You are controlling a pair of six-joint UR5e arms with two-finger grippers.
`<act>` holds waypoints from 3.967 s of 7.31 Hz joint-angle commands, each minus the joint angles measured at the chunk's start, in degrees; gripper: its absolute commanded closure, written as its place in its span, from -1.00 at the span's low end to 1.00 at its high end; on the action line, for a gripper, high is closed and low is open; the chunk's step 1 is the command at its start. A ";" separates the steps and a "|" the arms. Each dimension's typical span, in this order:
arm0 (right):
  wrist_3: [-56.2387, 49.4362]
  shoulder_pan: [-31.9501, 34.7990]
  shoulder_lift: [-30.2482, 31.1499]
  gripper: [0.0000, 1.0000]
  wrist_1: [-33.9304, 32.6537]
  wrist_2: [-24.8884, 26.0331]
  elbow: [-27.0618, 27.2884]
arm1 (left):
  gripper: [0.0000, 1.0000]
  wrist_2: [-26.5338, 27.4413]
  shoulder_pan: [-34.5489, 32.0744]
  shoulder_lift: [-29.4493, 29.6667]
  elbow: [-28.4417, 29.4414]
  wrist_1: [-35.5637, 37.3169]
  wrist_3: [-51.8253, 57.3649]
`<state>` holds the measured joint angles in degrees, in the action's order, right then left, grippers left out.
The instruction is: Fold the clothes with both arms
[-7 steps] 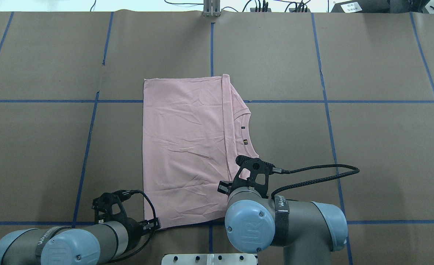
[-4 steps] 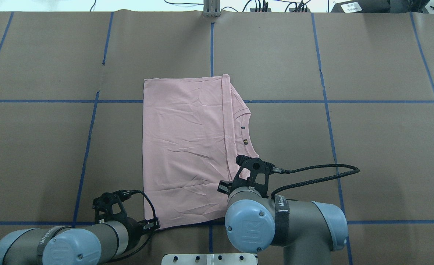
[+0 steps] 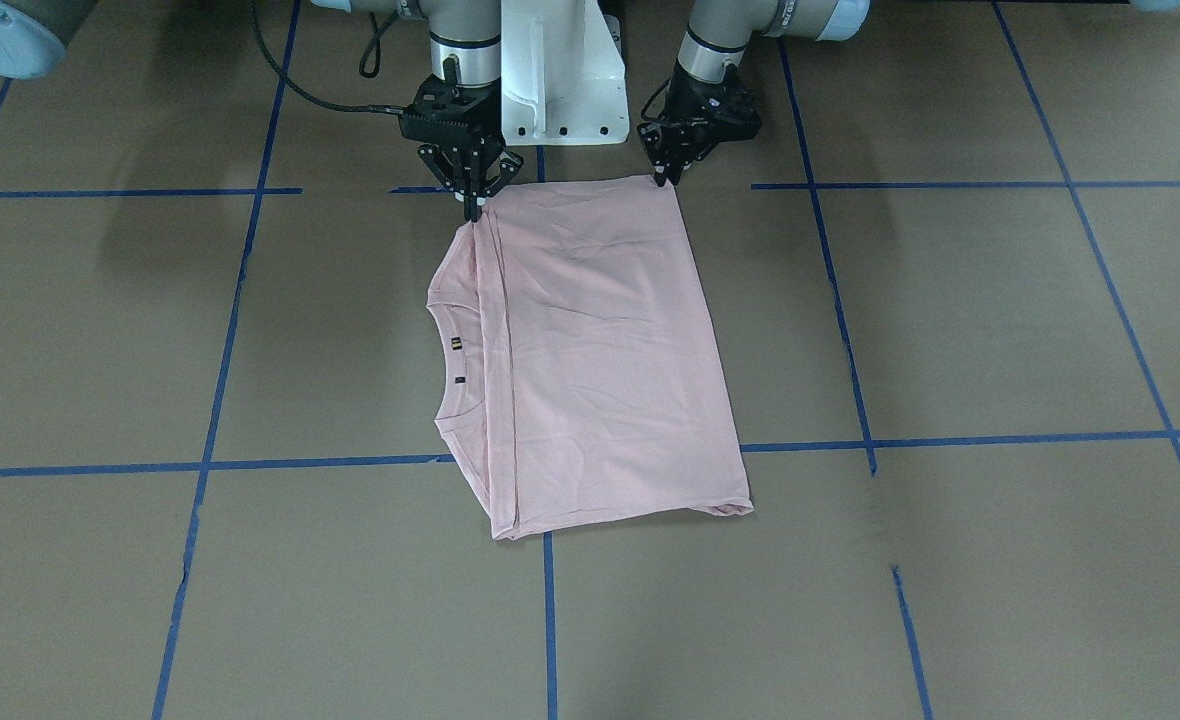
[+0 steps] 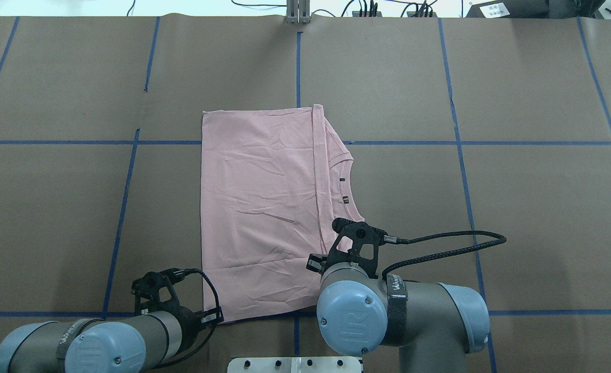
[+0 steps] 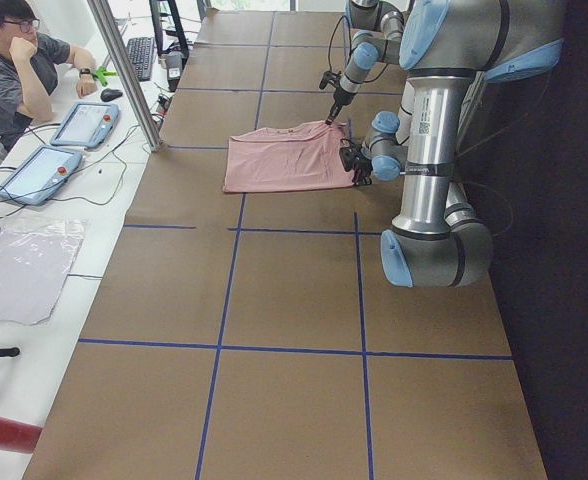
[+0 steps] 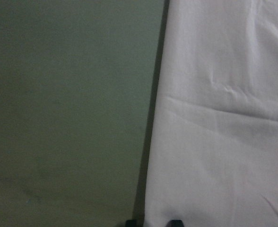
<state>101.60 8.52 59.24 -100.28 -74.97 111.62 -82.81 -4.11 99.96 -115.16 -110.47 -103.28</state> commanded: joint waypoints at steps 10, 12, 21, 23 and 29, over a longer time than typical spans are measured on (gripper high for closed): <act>-0.26 -2.19 1.41 1.00 -19.16 -1.76 19.97 | 1.00 -11.41 -9.32 14.21 -24.15 30.75 14.92; -3.85 2.35 1.06 1.00 -18.72 -1.76 18.02 | 1.00 -12.89 -17.65 15.17 -17.94 30.14 24.83; -21.57 24.92 -13.60 -1.00 13.66 -12.25 -29.72 | -0.98 -15.09 -34.10 23.61 20.66 5.37 43.18; -30.21 29.96 -13.71 -1.00 15.03 -23.43 -30.33 | -1.00 -24.29 -37.81 23.18 20.07 5.26 52.27; -69.42 50.83 1.88 -1.00 8.62 -41.62 -17.08 | -1.00 -31.26 -53.41 12.74 0.50 23.24 84.56</act>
<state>45.51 52.39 55.58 -89.82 -111.73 91.26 -112.20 -51.53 115.50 -110.37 -93.31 -29.21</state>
